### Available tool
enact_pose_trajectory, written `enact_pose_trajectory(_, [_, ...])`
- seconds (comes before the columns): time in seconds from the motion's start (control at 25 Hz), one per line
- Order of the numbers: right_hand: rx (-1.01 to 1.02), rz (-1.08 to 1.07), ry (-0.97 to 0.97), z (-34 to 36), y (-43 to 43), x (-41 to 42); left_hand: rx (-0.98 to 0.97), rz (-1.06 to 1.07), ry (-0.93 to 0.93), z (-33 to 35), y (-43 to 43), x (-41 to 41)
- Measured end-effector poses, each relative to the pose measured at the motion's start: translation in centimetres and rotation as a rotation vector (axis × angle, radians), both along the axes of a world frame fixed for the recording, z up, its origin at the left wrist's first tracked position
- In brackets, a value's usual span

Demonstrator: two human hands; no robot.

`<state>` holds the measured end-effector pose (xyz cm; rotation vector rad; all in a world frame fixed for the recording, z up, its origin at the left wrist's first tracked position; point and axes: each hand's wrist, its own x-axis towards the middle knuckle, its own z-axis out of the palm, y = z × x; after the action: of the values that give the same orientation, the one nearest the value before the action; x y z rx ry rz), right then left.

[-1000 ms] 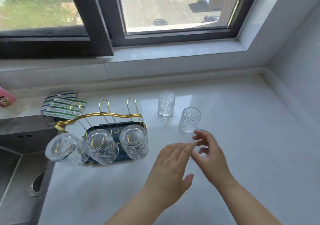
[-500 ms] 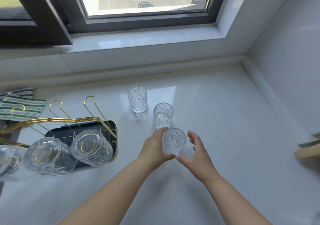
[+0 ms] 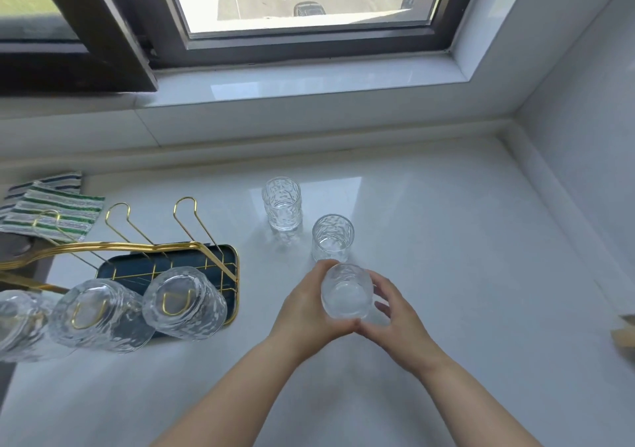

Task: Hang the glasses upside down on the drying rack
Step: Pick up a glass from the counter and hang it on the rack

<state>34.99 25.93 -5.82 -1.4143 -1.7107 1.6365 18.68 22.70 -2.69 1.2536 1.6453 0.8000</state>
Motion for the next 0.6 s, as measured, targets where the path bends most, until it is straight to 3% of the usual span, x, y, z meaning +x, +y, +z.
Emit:
enact_pose_trajectory(0.08, [-0.169,-0.037,0.223,1.8,-0.2,0.3,0.045,0.064,-0.155,2.2,-1.0,-0.5])
enact_pose_trajectory(0.2, [-0.485,-0.019,0.717,5.3,-0.7,-0.4,0.142,0.109,-0.377,5.2,-3.0,-1.5])
enact_pose_trajectory(0.32, [-0.547,0.099,0.884,8.1,-1.8,-2.8,0.258,0.103,-0.500,7.6,-5.0,-2.7])
enact_pose_trajectory(0.48, [-0.438,0.098,0.855,11.4,-2.5,-6.0,0.312,0.129,-0.360,9.8,-7.3,-5.3])
enact_pose_trajectory(0.6, [-0.199,0.083,0.691,14.4,-2.0,-8.7,0.437,0.173,0.068,11.2,-7.6,-8.1])
